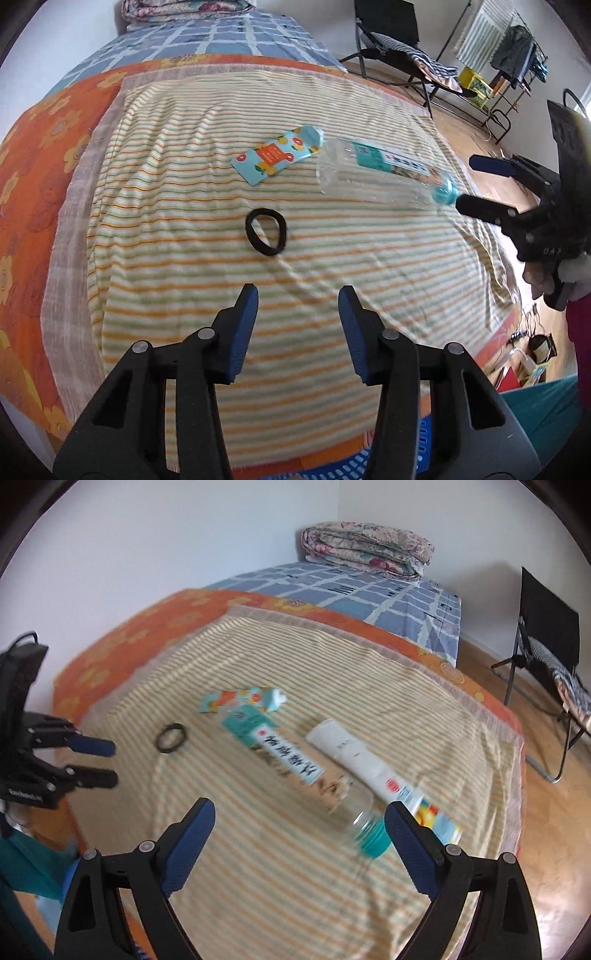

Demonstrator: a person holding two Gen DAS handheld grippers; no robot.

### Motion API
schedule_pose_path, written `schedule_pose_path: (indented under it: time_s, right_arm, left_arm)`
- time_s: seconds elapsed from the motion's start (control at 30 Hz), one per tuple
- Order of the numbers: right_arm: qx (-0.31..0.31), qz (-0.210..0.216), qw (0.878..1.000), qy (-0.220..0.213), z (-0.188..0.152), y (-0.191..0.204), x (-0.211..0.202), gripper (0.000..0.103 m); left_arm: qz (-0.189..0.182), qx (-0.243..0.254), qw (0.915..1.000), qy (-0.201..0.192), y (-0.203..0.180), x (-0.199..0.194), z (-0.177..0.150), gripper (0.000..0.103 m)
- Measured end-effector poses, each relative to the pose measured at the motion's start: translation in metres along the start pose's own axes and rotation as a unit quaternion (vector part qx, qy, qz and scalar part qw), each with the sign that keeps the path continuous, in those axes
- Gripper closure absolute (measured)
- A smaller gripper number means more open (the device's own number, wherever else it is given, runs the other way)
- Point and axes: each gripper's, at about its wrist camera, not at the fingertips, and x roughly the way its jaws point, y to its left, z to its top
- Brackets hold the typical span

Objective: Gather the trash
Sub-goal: 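Move both tools back over the bed toward the bottle and hair tie, then grasp the black hair tie with the left tool while the right tool grasps the clear bottle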

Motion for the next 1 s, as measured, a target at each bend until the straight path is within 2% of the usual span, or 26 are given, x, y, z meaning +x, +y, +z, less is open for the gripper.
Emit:
schedule_pose_path:
  time_s: [0.03, 0.07, 0.27, 0.4, 0.43, 0.47, 0.6, 0.7, 0.83, 0.93, 1.0]
  right_arm:
    - [-0.007, -0.002, 1.000, 0.002, 0.001, 0.000, 0.003, 0.008]
    - [-0.015, -0.005, 1.000, 0.005, 0.002, 0.001, 0.007, 0.008]
    - [-0.074, -0.037, 0.997, 0.007, 0.008, 0.012, 0.026, 0.008]
    - [-0.093, -0.051, 0.994, 0.008, 0.013, 0.019, 0.038, 0.008]
    - [-0.100, -0.057, 0.993, 0.007, 0.015, 0.021, 0.041, 0.008]
    - [-0.106, -0.060, 0.993, 0.007, 0.016, 0.023, 0.044, 0.008]
    - [-0.120, -0.062, 0.991, 0.008, 0.021, 0.029, 0.055, 0.008]
    - [-0.137, -0.071, 0.988, 0.014, 0.021, 0.036, 0.064, 0.008]
    - [-0.182, -0.105, 0.977, 0.020, 0.016, 0.050, 0.079, 0.009]
    - [-0.204, -0.124, 0.971, 0.030, 0.010, 0.057, 0.090, 0.016]
    - [-0.205, -0.119, 0.971, 0.023, 0.010, 0.058, 0.088, 0.028]
  left_arm:
    - [-0.001, -0.005, 1.0000, 0.003, 0.003, 0.004, 0.003, 0.068]
    - [-0.002, -0.011, 0.9999, 0.006, 0.007, 0.008, 0.006, 0.072]
    - [0.003, -0.039, 0.9992, 0.006, 0.024, 0.024, 0.023, 0.072]
    - [0.008, -0.036, 0.9993, 0.010, 0.025, 0.035, 0.029, 0.072]
    - [0.010, -0.034, 0.9993, 0.013, 0.024, 0.038, 0.030, 0.073]
    - [0.011, -0.033, 0.9993, 0.016, 0.024, 0.042, 0.031, 0.081]
    - [0.010, -0.032, 0.9992, 0.020, 0.023, 0.051, 0.035, 0.083]
    - [0.023, -0.019, 0.9994, 0.016, 0.020, 0.054, 0.038, 0.091]
    - [0.028, -0.015, 0.9994, 0.012, 0.020, 0.058, 0.040, 0.097]
    - [0.025, -0.015, 0.9995, 0.010, 0.022, 0.058, 0.042, 0.098]
    - [0.027, -0.012, 0.9995, 0.008, 0.023, 0.057, 0.040, 0.099]
